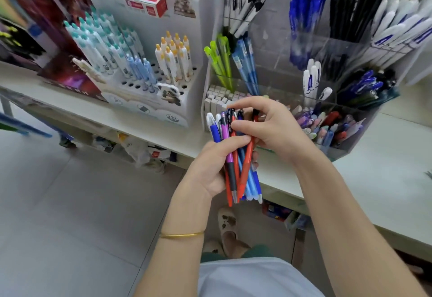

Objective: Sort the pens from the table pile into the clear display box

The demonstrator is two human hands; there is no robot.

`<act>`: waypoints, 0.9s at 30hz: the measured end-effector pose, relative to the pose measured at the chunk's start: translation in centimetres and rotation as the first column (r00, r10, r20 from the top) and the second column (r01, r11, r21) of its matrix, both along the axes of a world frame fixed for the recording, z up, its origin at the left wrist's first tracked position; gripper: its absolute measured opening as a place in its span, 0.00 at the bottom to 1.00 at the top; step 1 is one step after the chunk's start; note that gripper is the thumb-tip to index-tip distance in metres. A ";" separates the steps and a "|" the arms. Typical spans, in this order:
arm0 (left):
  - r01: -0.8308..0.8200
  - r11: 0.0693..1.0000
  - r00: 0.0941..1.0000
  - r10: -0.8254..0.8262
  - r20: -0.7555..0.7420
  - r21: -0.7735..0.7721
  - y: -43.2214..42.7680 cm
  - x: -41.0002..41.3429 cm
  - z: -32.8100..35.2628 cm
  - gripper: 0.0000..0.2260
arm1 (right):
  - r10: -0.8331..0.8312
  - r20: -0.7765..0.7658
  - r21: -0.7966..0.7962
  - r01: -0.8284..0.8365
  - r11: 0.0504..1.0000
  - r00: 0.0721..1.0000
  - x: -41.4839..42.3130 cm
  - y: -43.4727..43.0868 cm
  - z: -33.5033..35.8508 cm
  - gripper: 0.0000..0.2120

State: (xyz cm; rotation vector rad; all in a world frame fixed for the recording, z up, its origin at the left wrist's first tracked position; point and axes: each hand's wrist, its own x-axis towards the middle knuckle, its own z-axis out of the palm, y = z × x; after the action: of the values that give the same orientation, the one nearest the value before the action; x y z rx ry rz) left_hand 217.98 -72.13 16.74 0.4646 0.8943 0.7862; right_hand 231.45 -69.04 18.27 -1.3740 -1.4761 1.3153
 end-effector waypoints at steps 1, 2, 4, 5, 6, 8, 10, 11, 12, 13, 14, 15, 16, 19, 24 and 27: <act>0.009 1.000 1.000 -0.009 0.005 0.006 0.5 0.1 0.0 0.04 | -0.015 -0.038 -0.021 0.014 1.000 0.999 0.2 0.5 0.0 0.11; 0.023 1.000 1.000 -0.023 0.011 0.011 1.1 0.1 -0.1 0.07 | -0.026 -0.082 -0.046 0.023 0.999 0.996 0.4 1.0 -0.1 0.11; 0.046 0.999 0.998 -0.047 0.035 0.007 2.2 0.2 -0.3 0.14 | -0.035 -0.165 -0.086 0.021 0.996 0.986 1.0 1.9 -0.1 0.11; 0.050 0.999 0.997 -0.050 0.053 0.000 2.8 0.3 -0.3 0.16 | -0.036 -0.204 -0.097 0.017 0.995 0.978 1.3 2.4 -0.1 0.10; 0.048 0.999 0.996 -0.048 0.071 -0.008 3.3 0.4 -0.4 0.17 | -0.042 -0.246 -0.104 0.016 0.994 0.968 1.6 2.8 -0.1 0.10; 0.038 0.999 0.994 -0.035 0.100 -0.029 4.2 0.6 -0.4 0.16 | -0.061 -0.348 -0.121 0.019 0.992 0.936 2.0 3.5 -0.1 0.11; 0.031 0.999 0.993 -0.026 0.114 -0.039 5.0 0.7 -0.3 0.15 | -0.057 -0.440 -0.112 0.008 0.994 0.896 2.3 4.0 -0.1 0.10; 0.038 0.999 0.993 -0.034 0.112 -0.038 5.4 0.7 -0.2 0.15 | -0.055 -0.455 -0.101 0.009 0.995 0.889 2.3 4.3 0.0 0.10; 0.049 0.998 0.993 -0.045 0.110 -0.037 5.6 0.7 -0.1 0.14 | -0.059 -0.446 -0.092 0.020 0.996 0.893 2.3 4.5 0.1 0.10; 0.058 0.997 0.992 -0.053 0.110 -0.042 5.9 0.6 -0.1 0.14 | -0.076 -0.428 -0.091 0.040 0.995 0.900 2.2 4.8 0.1 0.10; 0.063 0.997 0.992 -0.057 0.112 -0.050 6.2 0.5 -0.1 0.14 | -0.097 -0.418 -0.098 0.061 0.993 0.903 2.1 5.0 0.2 0.10; 0.067 0.996 0.991 -0.059 0.119 -0.059 6.5 0.4 0.0 0.15 | -0.113 -0.419 -0.109 0.074 0.991 0.901 2.0 5.2 0.3 0.10; 0.065 0.996 0.991 -0.057 0.122 -0.063 6.9 0.2 0.0 0.16 | -0.123 -0.423 -0.117 0.081 0.990 0.898 1.9 5.4 0.4 0.10; 0.065 0.997 0.995 -0.063 0.073 -0.030 7.8 -0.4 0.4 0.16 | -0.168 -0.407 -0.095 0.142 0.985 0.898 2.0 5.6 1.2 0.08; 0.100 0.994 0.995 -0.099 -0.031 0.048 8.9 -1.4 1.5 0.06 | -0.357 -0.304 0.122 0.408 0.905 0.883 3.3 5.1 3.9 0.08; 0.135 0.988 0.987 -0.126 -0.103 0.078 9.4 -1.8 1.7 0.03 | -0.548 -0.222 0.315 0.591 0.742 0.806 3.6 4.4 5.4 0.08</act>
State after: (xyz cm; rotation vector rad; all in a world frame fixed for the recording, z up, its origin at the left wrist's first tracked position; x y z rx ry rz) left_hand 216.19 -62.72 18.44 0.6344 0.9141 0.6875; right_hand 235.00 -64.60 23.64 -1.3191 -1.0229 0.6625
